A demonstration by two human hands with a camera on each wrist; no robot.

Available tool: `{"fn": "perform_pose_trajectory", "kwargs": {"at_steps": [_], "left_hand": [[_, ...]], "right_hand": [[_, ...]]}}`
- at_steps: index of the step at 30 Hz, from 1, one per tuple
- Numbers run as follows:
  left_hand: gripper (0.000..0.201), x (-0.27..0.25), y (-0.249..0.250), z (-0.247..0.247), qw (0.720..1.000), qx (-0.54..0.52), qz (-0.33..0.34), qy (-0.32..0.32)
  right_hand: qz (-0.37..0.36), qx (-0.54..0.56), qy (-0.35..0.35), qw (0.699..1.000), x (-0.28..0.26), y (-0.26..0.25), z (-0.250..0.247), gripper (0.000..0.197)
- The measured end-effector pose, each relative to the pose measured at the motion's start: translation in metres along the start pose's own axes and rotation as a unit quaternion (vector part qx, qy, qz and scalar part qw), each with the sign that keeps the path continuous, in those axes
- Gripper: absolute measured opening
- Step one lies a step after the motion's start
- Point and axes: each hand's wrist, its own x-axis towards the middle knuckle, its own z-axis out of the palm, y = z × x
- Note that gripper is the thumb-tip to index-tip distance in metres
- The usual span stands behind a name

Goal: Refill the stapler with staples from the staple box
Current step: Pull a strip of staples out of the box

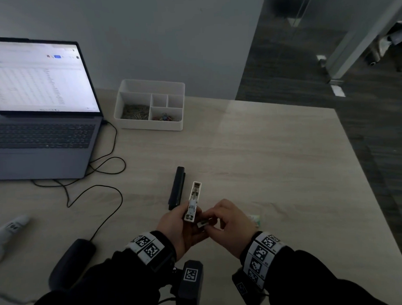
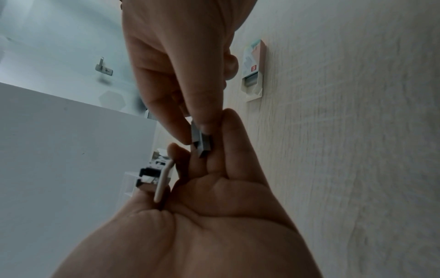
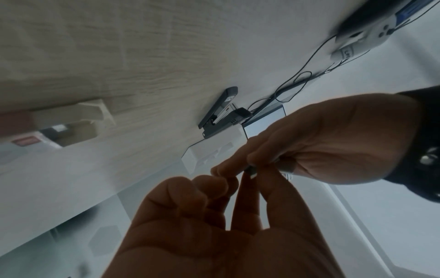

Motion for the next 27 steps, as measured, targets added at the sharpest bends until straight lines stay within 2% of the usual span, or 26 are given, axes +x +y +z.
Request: {"fn": "perform_pose_trajectory", "kwargs": {"at_steps": [3, 7, 15, 21, 24, 27], "left_hand": [[0.034, 0.0020, -0.0001, -0.0030, 1.000, 0.009, -0.004, -0.008], [0.030, 0.0040, -0.0001, -0.0040, 1.000, 0.024, -0.010, -0.009], [0.032, 0.0025, -0.0022, 0.0004, 0.999, 0.042, -0.007, 0.013], [0.034, 0.0023, -0.0029, 0.0027, 0.999, 0.050, -0.007, 0.017], [0.036, 0.0030, -0.0032, 0.0038, 0.999, 0.044, -0.005, 0.018], [0.034, 0.0039, -0.0028, 0.0049, 0.999, 0.036, -0.002, 0.022]], "right_hand": [[0.010, 0.005, -0.009, 1.000, 0.0008, 0.0012, -0.0015, 0.023], [0.021, 0.014, 0.021, 0.999, -0.0004, 0.0008, -0.0051, 0.019], [0.064, -0.019, 0.010, 0.998, 0.0006, -0.0014, -0.0068, 0.011], [0.033, -0.059, -0.023, 0.997, 0.0006, 0.0028, -0.0088, 0.017], [0.005, -0.062, -0.001, 0.998, 0.0012, 0.0050, -0.0084, 0.017], [0.001, -0.064, -0.015, 0.998, 0.0006, 0.0049, -0.0068, 0.020]]}}
